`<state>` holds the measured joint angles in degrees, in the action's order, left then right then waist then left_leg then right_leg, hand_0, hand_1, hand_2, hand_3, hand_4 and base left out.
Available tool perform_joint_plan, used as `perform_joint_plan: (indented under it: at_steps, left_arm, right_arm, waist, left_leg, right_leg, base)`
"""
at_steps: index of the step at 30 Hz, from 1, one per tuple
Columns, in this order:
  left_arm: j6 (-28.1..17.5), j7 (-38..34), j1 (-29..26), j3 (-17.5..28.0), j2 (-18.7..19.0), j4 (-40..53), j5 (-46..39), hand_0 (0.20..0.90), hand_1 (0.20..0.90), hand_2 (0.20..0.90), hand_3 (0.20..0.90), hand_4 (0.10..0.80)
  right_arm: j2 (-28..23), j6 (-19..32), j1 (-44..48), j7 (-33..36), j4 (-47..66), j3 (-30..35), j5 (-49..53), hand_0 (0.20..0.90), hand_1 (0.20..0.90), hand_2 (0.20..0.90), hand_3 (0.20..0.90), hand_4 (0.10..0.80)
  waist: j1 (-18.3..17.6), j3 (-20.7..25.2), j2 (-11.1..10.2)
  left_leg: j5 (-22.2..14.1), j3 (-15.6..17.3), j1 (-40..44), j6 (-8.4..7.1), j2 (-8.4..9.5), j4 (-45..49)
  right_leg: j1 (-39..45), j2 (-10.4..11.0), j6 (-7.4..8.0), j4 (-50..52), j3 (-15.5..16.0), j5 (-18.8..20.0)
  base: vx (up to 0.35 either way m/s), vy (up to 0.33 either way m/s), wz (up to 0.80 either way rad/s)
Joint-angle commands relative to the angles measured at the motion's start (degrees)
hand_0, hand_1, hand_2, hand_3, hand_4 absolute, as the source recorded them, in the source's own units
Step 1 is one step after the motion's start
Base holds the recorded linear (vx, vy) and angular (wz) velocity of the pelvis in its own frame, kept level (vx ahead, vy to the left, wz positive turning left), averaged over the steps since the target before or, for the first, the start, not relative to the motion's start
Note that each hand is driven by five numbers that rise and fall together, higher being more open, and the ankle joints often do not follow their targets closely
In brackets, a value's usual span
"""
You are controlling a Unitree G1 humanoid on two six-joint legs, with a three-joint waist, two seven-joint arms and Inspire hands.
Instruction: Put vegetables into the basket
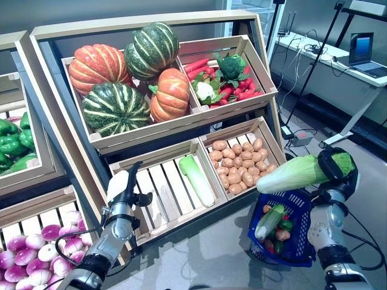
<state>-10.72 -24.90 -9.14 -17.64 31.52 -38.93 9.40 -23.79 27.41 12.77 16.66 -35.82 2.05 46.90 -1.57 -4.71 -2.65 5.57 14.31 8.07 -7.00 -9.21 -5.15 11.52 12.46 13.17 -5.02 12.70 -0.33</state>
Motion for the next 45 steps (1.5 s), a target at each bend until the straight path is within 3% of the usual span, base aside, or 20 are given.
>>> perform_joint_plan:
  at_steps: [1, 4, 8, 16, 21, 26, 33, 34, 45]
  left_arm:
    - [-5.7, -0.8, -7.9, 3.1, 0.9, 2.8, -5.9, 0.9, 0.9, 0.9, 0.9, 0.8]
    - [-10.0, -2.0, -16.2, 0.8, 2.7, 3.5, -12.8, 0.9, 0.9, 0.9, 0.9, 0.8]
    - [-12.5, -3.7, -18.2, 0.7, 3.4, 7.0, -15.8, 0.9, 0.9, 0.9, 0.9, 0.8]
    - [-14.9, -4.6, -22.6, 0.4, 5.0, 10.4, -16.7, 0.9, 0.9, 0.9, 0.9, 0.8]
    - [-17.3, -5.8, -24.9, -1.3, 5.9, 13.1, -18.3, 0.9, 0.9, 0.9, 0.9, 0.8]
    - [-19.3, -6.8, -26.4, -3.0, 6.4, 14.9, -19.2, 0.9, 0.9, 0.9, 0.9, 0.8]
    - [-20.6, -7.9, -26.5, -4.3, 6.5, 17.1, -18.9, 0.9, 0.9, 0.9, 0.9, 0.8]
    - [-20.6, -8.1, -26.7, -4.7, 6.6, 17.1, -18.3, 0.9, 0.9, 0.9, 0.9, 0.8]
    - [-22.0, -10.1, -25.9, -5.8, 8.6, 17.6, -18.2, 0.9, 0.9, 0.9, 0.9, 0.8]
  right_arm:
    - [-8.8, 3.6, 9.9, 4.9, 0.8, 1.4, -7.9, 0.3, 0.3, 0.3, 0.3, 0.4]
    - [-12.0, 3.9, 18.4, 7.1, -4.9, -1.4, -7.8, 0.3, 0.3, 0.3, 0.3, 0.4]
    - [-13.6, 3.8, 21.7, 8.1, -6.8, -2.6, -7.4, 0.3, 0.3, 0.3, 0.3, 0.4]
    - [-17.2, 3.3, 27.5, 8.6, -11.2, -2.7, -9.5, 0.3, 0.3, 0.3, 0.3, 0.4]
    - [-19.6, 1.5, 32.0, 11.8, -14.6, -3.7, -10.4, 0.3, 0.3, 0.3, 0.3, 0.4]
    - [-21.5, 1.1, 35.6, 13.0, -18.2, -3.7, -10.4, 0.3, 0.3, 0.3, 0.3, 0.4]
    - [-22.5, 1.9, 38.2, 18.4, -18.8, -3.6, -12.3, 0.326, 0.326, 0.326, 0.326, 0.417]
    - [-22.8, 1.5, 38.8, 19.7, -18.9, -3.7, -12.3, 0.9, 0.9, 0.9, 0.9, 0.8]
    - [-25.2, -0.4, 39.5, 19.7, -20.3, -4.2, -13.2, 0.9, 0.9, 0.9, 0.9, 0.8]
  waist:
    - [2.4, -2.8, 1.9]
    - [2.8, -11.4, 1.7]
    - [2.9, -16.3, 1.9]
    - [3.2, -19.9, 3.4]
    - [3.0, -22.2, 4.6]
    - [2.9, -23.2, 5.6]
    - [2.8, -24.0, 6.3]
    - [2.8, -23.9, 6.3]
    - [2.7, -22.7, 6.2]
  left_leg:
    - [-5.0, -2.9, -1.9, 0.38, -0.91, 3.7]
    - [-8.5, -5.8, -13.5, -0.63, -2.71, 18.5]
    - [-11.9, -7.0, -22.4, -0.62, -4.27, 28.6]
    - [-18.3, -9.1, -35.7, 0.45, -3.65, 42.9]
    - [-25.1, -10.1, -43.5, 1.09, -3.67, 54.7]
    - [-28.6, -11.1, -48.6, 1.41, -3.79, 61.9]
    - [-30.4, -11.9, -53.3, 1.64, -3.44, 66.9]
    - [-30.5, -11.9, -53.9, 1.58, -3.5, 67.6]
    - [-30.0, -11.6, -51.5, 1.68, -4.01, 65.4]
  right_leg:
    - [-5.6, -0.5, -4.53, 7.7, 2.3, 0.1]
    - [-15.9, 1.8, -5.38, 19.8, 1.5, -3.2]
    - [-23.5, 3.4, -6.67, 29.1, 1.0, -6.5]
    - [-37.5, 6.5, -7.91, 45.5, -0.9, -12.1]
    - [-47.3, 8.7, -7.83, 57.7, -3.7, -17.2]
    - [-53.1, 9.5, -8.22, 63.7, -5.1, -19.3]
    - [-58.3, 9.6, -8.37, 68.4, -5.7, -20.8]
    - [-58.8, 9.6, -8.35, 69.0, -5.7, -21.0]
    - [-57.0, 9.1, -8.07, 67.2, -5.5, -20.4]
  base:
    - [-0.38, -0.05, -0.05]
    - [-0.488, -0.089, -0.2]
    - [-0.241, -0.041, 0.02]
    - [-0.141, -0.002, 0.07]
    - [-0.055, -0.009, 0.11]
    - [-0.033, -0.016, 0.08]
    - [-0.034, -0.011, 0.0]
    - [0.0, 0.0, 0.0]
    - [0.004, 0.007, 0.0]
